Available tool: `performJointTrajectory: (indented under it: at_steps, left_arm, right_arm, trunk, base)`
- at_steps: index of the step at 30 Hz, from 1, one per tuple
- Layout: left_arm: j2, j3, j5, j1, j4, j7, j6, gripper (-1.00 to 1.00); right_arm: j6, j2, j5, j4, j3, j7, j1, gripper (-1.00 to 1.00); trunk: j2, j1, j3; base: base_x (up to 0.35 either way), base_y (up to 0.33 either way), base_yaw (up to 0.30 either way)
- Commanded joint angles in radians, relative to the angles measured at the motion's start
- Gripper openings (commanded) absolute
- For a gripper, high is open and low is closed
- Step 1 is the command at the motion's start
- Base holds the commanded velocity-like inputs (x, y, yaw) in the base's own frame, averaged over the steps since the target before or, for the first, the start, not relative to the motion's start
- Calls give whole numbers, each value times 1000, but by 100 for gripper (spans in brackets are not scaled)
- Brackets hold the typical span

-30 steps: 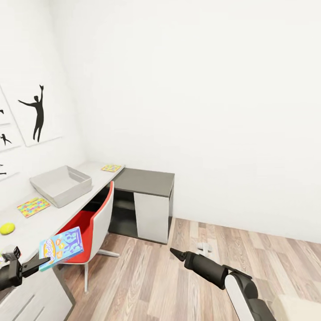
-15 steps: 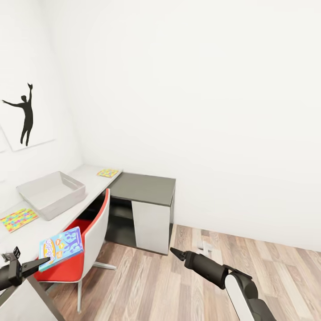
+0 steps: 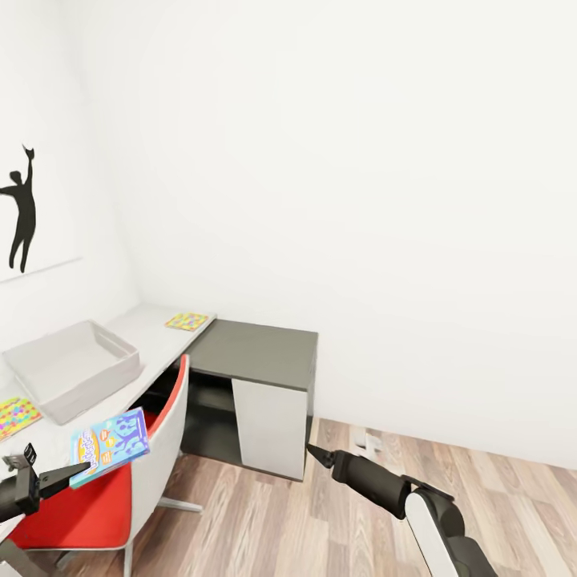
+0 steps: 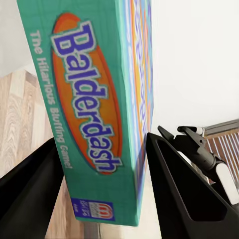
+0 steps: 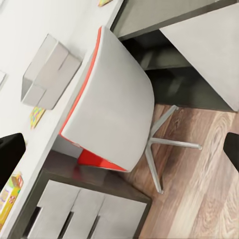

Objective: Put all the toys in the child's room - the three board games (two on the bed and one on the table), the two jigsaw puzzles on the table, and the tennis ball on the table - inside the toy box on the table in the child's room.

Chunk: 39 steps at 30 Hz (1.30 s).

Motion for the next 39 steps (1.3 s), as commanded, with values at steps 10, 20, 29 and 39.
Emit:
performJointTrajectory:
  at_steps: [10,20,29,39]
  left_arm:
    - [0,1,1,-1,0,-4,11,-100]
    - [0,3,2,-1,0,-4,11,-100]
    - [0,3,6,-1,0,-4,10,-100]
    - [0,7,19,1,0,-4,14,-100]
  right_arm:
    - [9,1,1,-15,0,-1,-1,100]
    - [57,-10,-8,-109,1,3,1,100]
    - [350,-9,-15,-221,-54,68,4,100]
    - [370,-15,-15,-226,-151,253,4,100]
  trunk:
    - [-2,1,-2]
    - [-2,1,-2]
    - [-2,1,-2]
    - [-2,1,-2]
  base:
    - [329,0,201]
    - [308,-48,288]
    - [237,-185,291]
    - [48,-42,291]
